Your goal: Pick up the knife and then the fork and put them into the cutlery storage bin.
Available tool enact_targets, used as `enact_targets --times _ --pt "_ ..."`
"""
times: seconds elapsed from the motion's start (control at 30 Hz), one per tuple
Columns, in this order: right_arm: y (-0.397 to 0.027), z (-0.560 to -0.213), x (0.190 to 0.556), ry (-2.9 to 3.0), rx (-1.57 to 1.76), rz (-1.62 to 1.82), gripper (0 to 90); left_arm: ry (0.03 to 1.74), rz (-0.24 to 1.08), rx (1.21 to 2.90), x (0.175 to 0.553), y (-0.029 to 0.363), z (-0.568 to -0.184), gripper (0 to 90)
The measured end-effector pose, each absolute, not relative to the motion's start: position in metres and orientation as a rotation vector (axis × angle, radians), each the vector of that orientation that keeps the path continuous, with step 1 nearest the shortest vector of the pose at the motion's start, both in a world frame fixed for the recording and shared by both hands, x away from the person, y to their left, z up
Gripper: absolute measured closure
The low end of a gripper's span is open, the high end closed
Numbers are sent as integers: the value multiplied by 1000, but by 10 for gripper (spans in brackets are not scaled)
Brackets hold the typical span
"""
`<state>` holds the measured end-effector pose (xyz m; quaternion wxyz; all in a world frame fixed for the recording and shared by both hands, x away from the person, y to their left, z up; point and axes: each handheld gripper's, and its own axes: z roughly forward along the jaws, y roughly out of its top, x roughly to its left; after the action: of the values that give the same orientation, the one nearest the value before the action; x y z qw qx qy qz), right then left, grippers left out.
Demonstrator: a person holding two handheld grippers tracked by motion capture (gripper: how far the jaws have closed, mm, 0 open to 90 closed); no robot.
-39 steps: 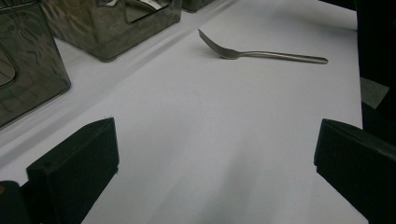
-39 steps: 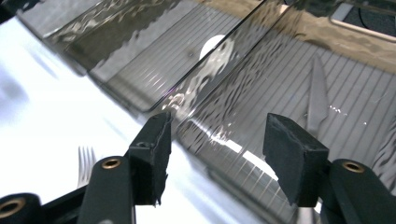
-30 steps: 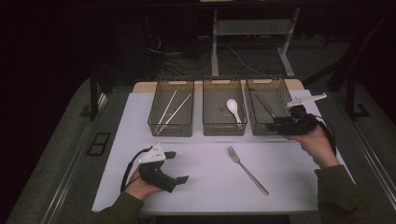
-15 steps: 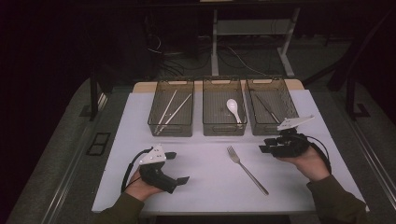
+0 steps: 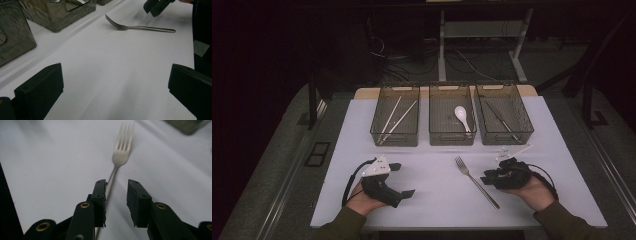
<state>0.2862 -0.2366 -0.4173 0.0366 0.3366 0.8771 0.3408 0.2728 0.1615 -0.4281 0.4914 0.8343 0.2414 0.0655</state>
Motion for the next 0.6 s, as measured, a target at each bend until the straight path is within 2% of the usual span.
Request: enact_targets --times 0.4,0.6 --pt "-211 -433 292 2734 1019 955 687 589 157 2021 272 161 -428 0" --pt "-205 -437 293 2723 1003 905 722 587 156 2022 272 161 -428 0"
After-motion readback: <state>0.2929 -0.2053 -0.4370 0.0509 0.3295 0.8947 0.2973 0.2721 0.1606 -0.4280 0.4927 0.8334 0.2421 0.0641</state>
